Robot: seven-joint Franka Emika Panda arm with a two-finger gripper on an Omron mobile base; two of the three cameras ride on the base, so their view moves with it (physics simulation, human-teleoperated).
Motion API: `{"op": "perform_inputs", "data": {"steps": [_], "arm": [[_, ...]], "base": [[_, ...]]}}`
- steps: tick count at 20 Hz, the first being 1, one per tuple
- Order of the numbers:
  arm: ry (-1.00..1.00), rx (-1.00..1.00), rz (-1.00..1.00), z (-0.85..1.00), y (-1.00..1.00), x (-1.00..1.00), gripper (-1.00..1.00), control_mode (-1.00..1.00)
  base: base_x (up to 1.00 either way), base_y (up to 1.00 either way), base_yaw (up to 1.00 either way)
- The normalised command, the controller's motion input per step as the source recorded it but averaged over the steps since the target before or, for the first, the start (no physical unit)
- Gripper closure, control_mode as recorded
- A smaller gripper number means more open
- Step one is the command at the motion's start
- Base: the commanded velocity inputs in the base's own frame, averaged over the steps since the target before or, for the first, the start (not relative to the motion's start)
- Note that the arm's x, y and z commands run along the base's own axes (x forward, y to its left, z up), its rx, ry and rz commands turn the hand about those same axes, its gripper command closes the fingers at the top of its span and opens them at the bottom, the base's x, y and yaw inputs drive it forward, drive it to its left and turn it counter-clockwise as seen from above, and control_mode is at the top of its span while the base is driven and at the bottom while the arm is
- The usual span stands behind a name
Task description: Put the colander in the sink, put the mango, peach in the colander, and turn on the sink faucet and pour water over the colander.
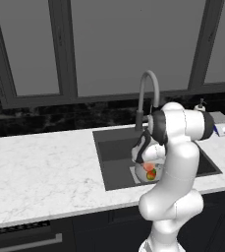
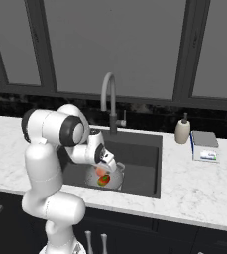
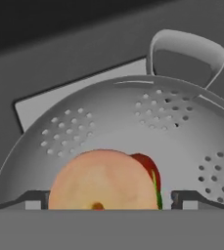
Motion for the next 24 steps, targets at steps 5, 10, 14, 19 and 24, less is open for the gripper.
{"op": "perform_inputs", "data": {"steps": [5, 10, 14, 19, 24], "arm": [[-0.01, 0.0, 0.0, 0.3, 0.02, -0.06, -1.0, -1.0], [-0.05, 0.0, 0.0, 0.52, 0.03, -0.19, -1.0, -1.0], [-0.1, -0.01, 0.0, 0.63, 0.11, -0.37, -1.0, -1.0], [-0.02, 0.0, 0.0, 0.42, 0.13, -0.74, -1.0, -1.0], [0.01, 0.0, 0.0, 0.7, 0.01, -0.57, -1.0, -1.0]], "base": [[0.0, 0.0, 0.0], [0.0, 0.0, 0.0], [0.0, 0.0, 0.0], [0.0, 0.0, 0.0], [0.0, 0.0, 0.0]]}}
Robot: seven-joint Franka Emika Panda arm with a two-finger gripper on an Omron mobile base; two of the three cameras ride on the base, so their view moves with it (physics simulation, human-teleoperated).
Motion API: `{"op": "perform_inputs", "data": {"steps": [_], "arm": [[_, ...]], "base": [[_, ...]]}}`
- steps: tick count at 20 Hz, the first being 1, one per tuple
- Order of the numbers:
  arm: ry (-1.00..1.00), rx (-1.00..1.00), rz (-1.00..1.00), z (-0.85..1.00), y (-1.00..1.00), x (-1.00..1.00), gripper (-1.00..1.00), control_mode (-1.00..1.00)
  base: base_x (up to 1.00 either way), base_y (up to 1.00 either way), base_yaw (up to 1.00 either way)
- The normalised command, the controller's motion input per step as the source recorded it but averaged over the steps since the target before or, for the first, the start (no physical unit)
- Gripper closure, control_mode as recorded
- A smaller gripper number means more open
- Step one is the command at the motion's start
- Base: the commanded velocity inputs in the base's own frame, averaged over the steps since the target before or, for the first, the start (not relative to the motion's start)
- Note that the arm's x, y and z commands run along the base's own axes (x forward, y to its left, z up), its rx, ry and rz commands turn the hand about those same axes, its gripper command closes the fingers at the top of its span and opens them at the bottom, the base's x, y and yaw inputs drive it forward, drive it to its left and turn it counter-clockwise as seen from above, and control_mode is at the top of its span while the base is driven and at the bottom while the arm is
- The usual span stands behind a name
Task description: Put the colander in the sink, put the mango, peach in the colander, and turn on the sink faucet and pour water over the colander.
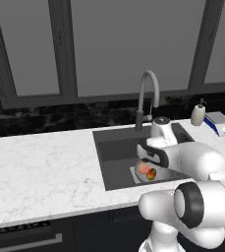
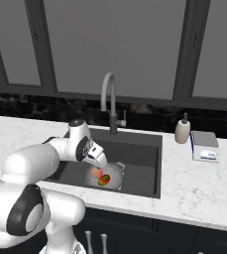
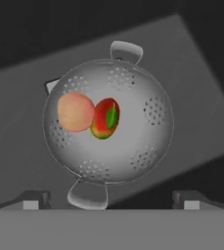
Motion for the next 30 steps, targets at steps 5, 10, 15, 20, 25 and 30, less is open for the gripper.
{"op": "perform_inputs", "data": {"steps": [5, 10, 15, 20, 25, 30], "arm": [[0.05, -0.02, 0.13, 0.69, -0.16, -0.5, -1.0, -1.0], [0.0, -0.1, 0.38, 0.33, -0.47, -0.29, -1.0, -1.0], [-0.08, 0.0, 0.54, 0.26, -0.61, 0.0, -1.0, -1.0], [-0.01, 0.01, 0.48, 0.37, -0.55, 0.11, -1.0, -1.0], [0.0, 0.08, 0.38, 0.37, -0.43, 0.22, -1.0, -1.0], [0.0, 0.2, 0.29, 0.29, -0.27, 0.61, -1.0, -1.0]], "base": [[0.0, 0.0, 0.0], [0.0, 0.0, 0.0], [0.0, 0.0, 0.0], [0.0, 0.0, 0.0], [0.0, 0.0, 0.0], [0.0, 0.0, 0.0]]}}
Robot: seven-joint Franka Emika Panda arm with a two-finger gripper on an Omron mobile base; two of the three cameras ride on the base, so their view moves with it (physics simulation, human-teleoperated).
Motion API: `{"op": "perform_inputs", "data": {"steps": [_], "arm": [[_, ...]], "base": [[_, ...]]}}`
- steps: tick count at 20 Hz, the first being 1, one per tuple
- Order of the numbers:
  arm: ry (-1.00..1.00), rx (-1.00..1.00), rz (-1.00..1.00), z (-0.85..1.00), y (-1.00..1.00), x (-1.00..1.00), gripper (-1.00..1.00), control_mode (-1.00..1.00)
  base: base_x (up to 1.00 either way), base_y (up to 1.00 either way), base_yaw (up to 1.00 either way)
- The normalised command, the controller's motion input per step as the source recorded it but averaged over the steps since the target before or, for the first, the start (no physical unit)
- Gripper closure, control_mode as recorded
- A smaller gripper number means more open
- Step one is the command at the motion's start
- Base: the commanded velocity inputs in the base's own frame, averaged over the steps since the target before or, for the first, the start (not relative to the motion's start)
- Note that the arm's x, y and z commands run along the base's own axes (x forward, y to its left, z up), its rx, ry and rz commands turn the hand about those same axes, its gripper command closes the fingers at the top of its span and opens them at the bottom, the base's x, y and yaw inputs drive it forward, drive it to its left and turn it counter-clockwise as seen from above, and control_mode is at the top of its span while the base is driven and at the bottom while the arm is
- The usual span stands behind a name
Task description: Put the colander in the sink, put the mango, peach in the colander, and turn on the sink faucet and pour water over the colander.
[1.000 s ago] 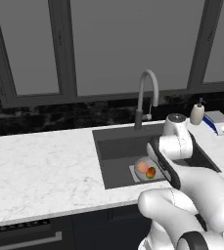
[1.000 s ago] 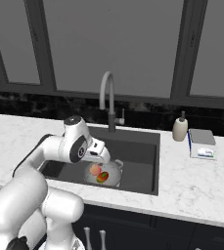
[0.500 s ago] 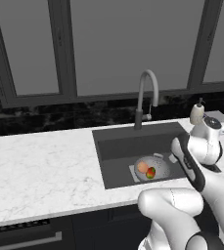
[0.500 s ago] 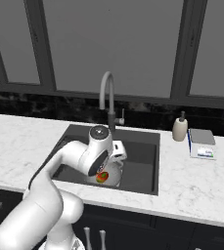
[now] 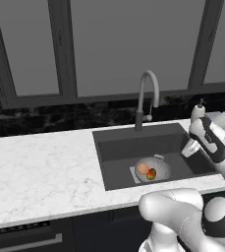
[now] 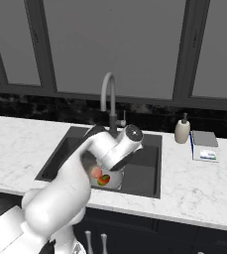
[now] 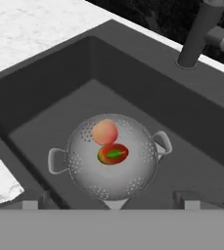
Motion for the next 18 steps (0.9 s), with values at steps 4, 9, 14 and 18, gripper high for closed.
{"op": "perform_inputs", "data": {"steps": [4, 9, 14, 18], "arm": [[0.0, 0.18, 0.22, 0.17, -0.17, 0.6, -1.0, -1.0], [0.0, 0.17, 0.21, 0.12, -0.18, 0.39, -1.0, -1.0], [0.0, 0.08, 0.16, 0.01, -0.15, 0.16, -1.0, -1.0], [0.0, 0.06, 0.14, 0.0, -0.14, 0.13, -1.0, -1.0]], "base": [[0.0, 0.0, 0.0], [0.0, 0.0, 0.0], [0.0, 0.0, 0.0], [0.0, 0.0, 0.0]]}}
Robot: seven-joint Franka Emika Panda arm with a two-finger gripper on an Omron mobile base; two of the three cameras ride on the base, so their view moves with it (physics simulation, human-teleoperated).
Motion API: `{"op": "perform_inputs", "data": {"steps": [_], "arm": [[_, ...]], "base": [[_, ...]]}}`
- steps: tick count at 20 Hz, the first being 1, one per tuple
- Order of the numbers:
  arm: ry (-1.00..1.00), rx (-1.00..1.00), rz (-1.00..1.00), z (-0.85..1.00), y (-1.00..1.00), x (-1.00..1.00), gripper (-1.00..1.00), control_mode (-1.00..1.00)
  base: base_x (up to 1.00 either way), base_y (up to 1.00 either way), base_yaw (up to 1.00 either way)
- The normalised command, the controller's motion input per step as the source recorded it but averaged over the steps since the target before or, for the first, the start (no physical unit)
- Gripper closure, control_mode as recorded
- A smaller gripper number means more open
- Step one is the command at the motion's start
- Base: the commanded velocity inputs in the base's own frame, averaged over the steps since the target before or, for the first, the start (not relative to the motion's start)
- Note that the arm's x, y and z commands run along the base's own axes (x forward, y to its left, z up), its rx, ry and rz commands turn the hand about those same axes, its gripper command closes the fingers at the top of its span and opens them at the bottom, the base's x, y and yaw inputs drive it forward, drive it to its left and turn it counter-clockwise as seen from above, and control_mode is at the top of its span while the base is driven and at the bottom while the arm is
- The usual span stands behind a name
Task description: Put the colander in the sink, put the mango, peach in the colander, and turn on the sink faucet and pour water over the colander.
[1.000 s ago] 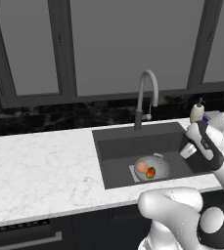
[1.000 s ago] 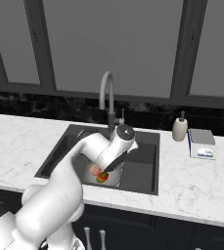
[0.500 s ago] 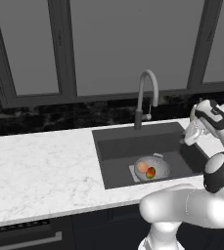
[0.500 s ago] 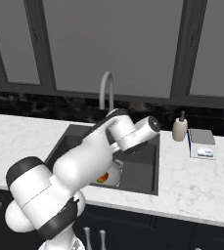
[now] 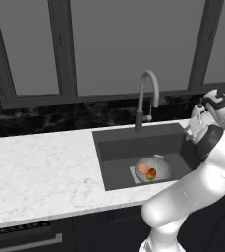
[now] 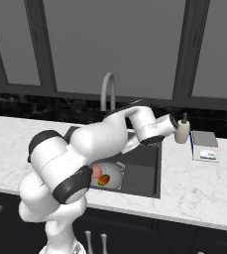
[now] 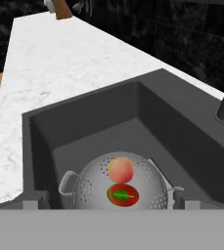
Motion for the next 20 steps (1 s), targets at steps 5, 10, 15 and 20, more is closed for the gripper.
{"op": "perform_inputs", "data": {"steps": [5, 10, 15, 20], "arm": [[0.0, 0.04, 0.15, 0.0, -0.15, 0.05, -1.0, -1.0], [0.0, 0.12, 0.17, 0.05, -0.33, 0.04, -1.0, -1.0], [0.0, 0.23, 0.06, 0.04, -0.16, 0.37, -1.0, -1.0], [-0.01, 0.27, -0.01, 0.0, 0.11, 0.42, -1.0, -1.0]], "base": [[0.0, 0.0, 0.0], [0.0, 0.0, 0.0], [0.0, 0.0, 0.0], [0.0, 0.0, 0.0]]}}
